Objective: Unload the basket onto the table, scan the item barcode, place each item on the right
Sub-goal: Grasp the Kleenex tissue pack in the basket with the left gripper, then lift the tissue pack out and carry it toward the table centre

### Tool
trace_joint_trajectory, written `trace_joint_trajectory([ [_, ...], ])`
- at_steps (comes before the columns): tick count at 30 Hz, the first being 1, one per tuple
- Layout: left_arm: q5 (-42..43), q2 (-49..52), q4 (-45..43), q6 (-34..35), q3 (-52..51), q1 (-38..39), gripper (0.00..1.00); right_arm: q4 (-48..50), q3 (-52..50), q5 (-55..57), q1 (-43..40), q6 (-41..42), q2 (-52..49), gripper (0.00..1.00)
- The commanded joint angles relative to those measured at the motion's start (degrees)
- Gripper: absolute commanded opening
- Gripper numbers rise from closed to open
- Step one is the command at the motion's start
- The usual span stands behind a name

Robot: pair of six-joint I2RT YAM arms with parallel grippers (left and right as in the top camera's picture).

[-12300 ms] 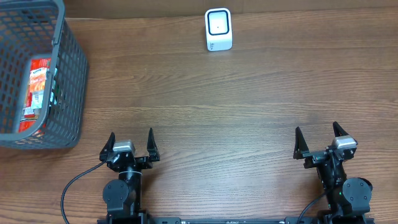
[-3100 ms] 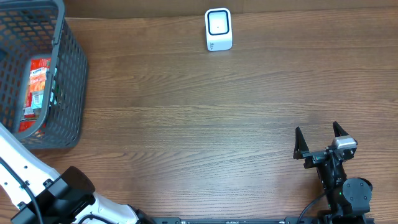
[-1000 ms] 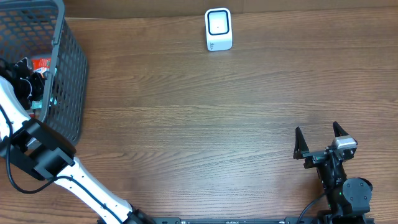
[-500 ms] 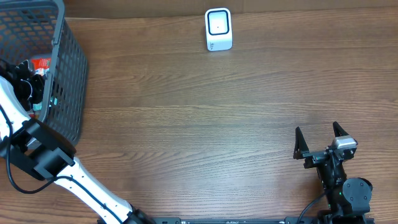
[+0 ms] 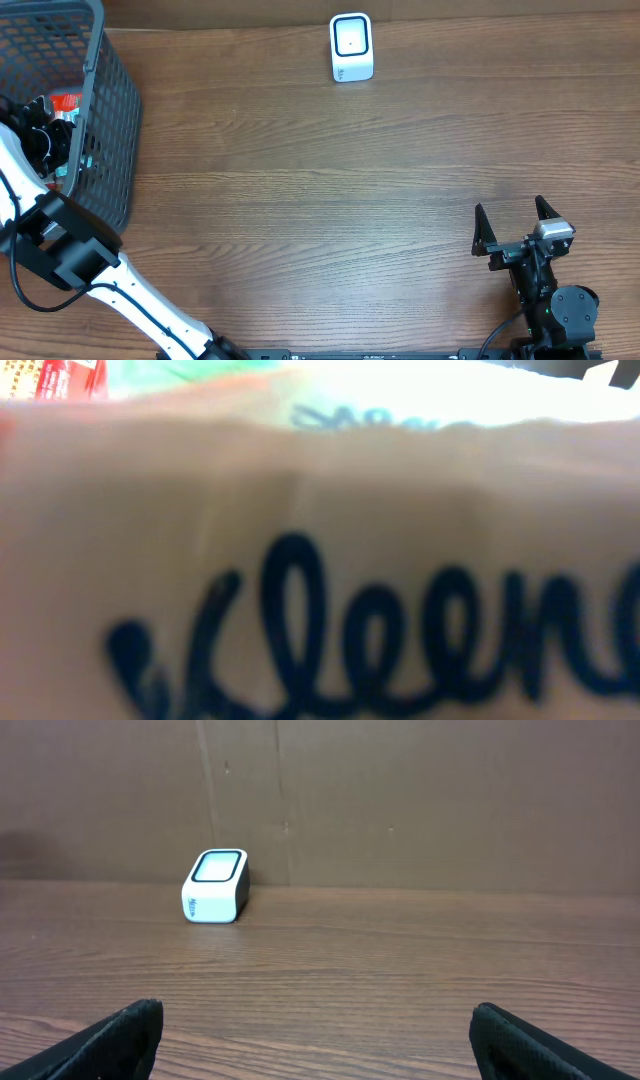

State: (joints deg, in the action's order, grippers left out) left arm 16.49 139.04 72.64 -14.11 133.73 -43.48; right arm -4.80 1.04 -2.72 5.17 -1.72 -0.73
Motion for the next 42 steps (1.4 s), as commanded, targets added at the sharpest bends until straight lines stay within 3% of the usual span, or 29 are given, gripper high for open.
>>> trace_joint_trajectory([
  [1,-0.37,-0.04,0.42,-0.37,-0.09,0.17,0.37,0.15,-0.59,0.11,-0.11,-0.15,0.57,1.0],
  [18,-0.42,-13.57,-2.69,3.5,2.51,0.11,0.35,0.15,-0.59,0.11,-0.11,-0.15,0.57,1.0],
  [33,2.1,-35.45,-4.92,16.41,2.51,0.26,0.35,0.15,-0.59,0.11,-0.11,-0.15,0.57,1.0],
  [42,4.92,-47.82,-1.88,18.84,2.51,7.69,0.35,0.15,-0.59,0.11,-0.11,-0.15,0.57,1.0],
])
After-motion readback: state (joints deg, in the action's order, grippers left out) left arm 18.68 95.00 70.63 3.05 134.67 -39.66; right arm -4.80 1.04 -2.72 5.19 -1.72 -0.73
